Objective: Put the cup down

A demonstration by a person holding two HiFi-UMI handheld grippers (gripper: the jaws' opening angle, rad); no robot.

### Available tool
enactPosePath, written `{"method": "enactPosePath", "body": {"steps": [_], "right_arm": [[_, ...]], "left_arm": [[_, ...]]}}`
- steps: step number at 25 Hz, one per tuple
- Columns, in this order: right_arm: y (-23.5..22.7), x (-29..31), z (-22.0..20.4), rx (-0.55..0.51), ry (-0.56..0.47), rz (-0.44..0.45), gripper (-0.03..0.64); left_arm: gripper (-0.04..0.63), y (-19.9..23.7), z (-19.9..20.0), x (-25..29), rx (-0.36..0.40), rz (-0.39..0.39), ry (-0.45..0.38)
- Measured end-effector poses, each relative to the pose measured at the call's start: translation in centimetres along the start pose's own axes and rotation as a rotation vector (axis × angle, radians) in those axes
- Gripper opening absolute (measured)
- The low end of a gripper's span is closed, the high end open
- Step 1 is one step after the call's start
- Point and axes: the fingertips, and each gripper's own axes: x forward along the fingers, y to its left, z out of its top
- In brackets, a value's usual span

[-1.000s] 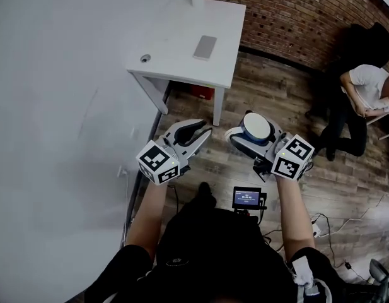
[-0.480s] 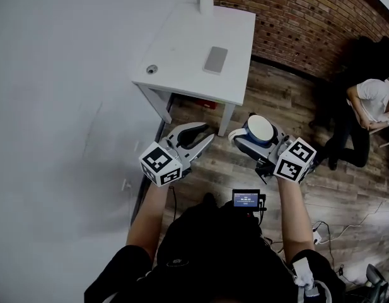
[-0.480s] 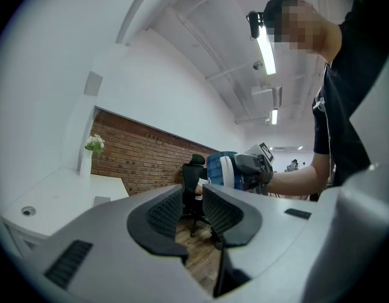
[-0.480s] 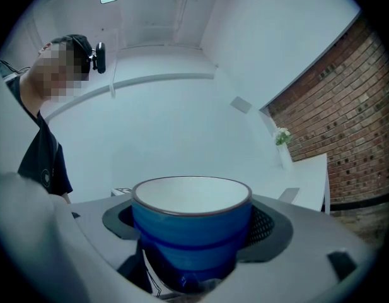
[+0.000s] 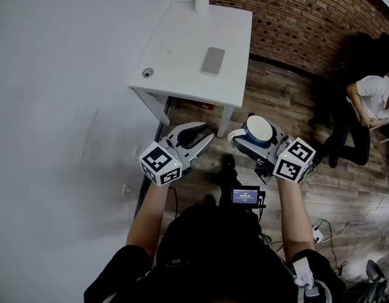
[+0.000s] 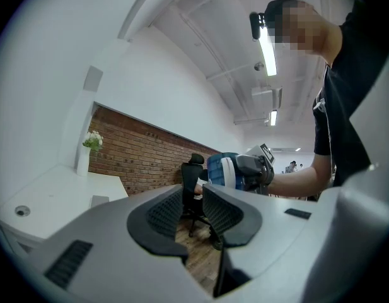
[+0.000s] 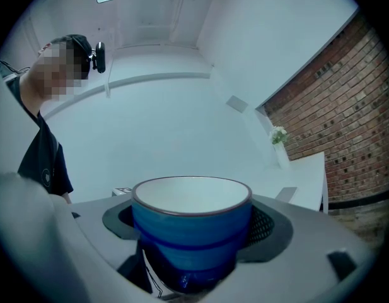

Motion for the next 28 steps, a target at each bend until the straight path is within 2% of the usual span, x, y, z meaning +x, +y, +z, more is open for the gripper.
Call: {"method": "enactPosePath", "body": {"steps": [20,22,28], "right_arm": [[-0.9,0.4,-1.5,-0.031,0.015,0.096,0.422],[-2.4,1.1,-0.7,-0.029,0.021,0.103,0.422],[-11.9,5.1,3.4,0.0,0.028,0.102,0.422]], "left_arm": [[0.098,0.5,-1.7,0.1,0.021,0.092,-0.023],[0.1,1.9,-1.2,1.4,0.018,0.094,-0.022],[0.104,10.3,0.8,8.6,-0.006,0.084,-0.007]]}}
